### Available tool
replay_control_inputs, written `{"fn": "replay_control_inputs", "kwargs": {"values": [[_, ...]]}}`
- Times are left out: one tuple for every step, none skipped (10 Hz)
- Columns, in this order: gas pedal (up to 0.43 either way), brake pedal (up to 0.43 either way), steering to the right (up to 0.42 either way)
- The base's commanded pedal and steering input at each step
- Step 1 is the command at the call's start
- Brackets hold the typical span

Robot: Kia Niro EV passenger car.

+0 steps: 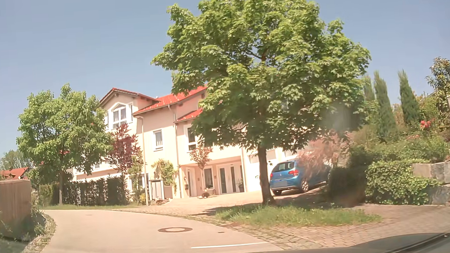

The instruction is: Follow the waypoints while adhering to traffic rules and regulations

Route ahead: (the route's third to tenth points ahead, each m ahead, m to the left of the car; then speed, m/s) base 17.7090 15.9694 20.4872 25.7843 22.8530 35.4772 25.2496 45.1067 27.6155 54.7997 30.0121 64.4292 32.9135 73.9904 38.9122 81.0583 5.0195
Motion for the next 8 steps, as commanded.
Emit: {"fn": "replay_control_inputs", "kwargs": {"values": [[0.15, 0.0, -0.167], [0.15, 0.0, -0.18], [0.15, 0.0, -0.193], [0.15, 0.0, -0.205], [0.15, 0.0, -0.214], [0.15, 0.0, -0.224], [0.15, 0.0, -0.234], [0.157, 0.0, -0.242]]}}
